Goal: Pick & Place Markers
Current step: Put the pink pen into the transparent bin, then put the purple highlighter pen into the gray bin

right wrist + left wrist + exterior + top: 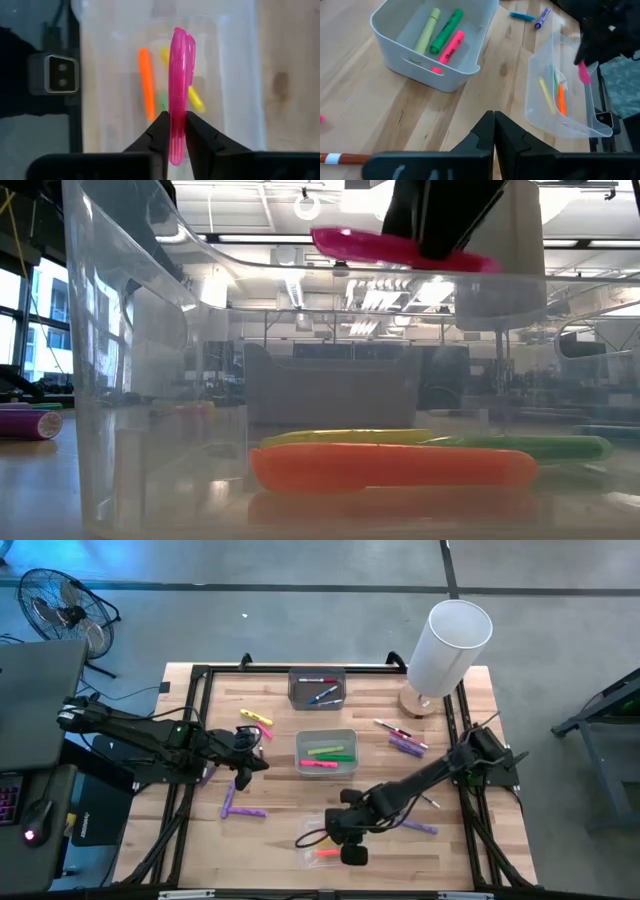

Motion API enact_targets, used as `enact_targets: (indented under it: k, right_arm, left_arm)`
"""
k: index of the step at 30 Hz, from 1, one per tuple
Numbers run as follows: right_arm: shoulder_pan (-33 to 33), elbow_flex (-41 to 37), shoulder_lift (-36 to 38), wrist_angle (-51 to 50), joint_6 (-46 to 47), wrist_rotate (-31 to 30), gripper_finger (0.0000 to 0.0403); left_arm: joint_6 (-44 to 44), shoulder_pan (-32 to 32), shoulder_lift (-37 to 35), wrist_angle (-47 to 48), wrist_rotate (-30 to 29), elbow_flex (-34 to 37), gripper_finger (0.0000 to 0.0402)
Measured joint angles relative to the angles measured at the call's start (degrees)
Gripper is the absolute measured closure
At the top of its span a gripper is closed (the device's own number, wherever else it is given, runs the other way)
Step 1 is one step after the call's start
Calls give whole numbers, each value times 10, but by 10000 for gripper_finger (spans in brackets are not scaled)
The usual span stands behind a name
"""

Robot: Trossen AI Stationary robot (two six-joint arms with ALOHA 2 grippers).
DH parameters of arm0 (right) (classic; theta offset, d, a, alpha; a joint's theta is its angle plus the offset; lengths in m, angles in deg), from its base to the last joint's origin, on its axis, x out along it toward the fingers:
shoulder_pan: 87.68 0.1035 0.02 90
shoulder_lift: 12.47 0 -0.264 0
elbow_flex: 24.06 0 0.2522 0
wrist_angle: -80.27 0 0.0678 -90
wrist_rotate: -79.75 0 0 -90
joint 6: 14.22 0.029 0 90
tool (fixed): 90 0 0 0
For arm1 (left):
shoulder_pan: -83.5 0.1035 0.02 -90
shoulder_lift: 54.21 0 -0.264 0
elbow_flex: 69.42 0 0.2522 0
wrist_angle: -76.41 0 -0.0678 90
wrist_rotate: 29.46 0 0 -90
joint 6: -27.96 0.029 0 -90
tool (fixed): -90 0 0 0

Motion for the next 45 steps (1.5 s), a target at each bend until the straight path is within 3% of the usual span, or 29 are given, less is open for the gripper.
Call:
enact_targets:
  k: [4, 8, 13, 18, 25, 32, 39, 45]
  right_arm:
    - [-5, 0, 1, -10, 1, 1, 307]
    - [-4, 0, 1, -24, -1, 1, 297]
    - [-5, 0, 7, -57, -1, -13, 336]
    - [-7, -19, 43, -104, -37, -24, 398]
    - [-6, -238, 211, 42, 49, -43, 400]
    - [11, -454, 434, 158, 170, -131, 401]
    - [32, -547, 600, 178, 209, -187, 402]
    - [51, -563, 658, 173, 181, -195, 402]
  left_arm:
    - [1, 0, 0, 0, 19, 0, 383]
    - [2, 0, 0, 0, 32, 0, 343]
    - [1, 0, 0, -3, -3, 0, 294]
    - [22, -1, 0, -6, 16, -5, 283]
    - [49, -56, 56, 38, -18, -65, 282]
    - [93, -145, 171, 134, -41, -133, 282]
    - [75, -207, 280, 138, 2, -141, 282]
    - [39, -234, 358, 137, 7, -141, 282]
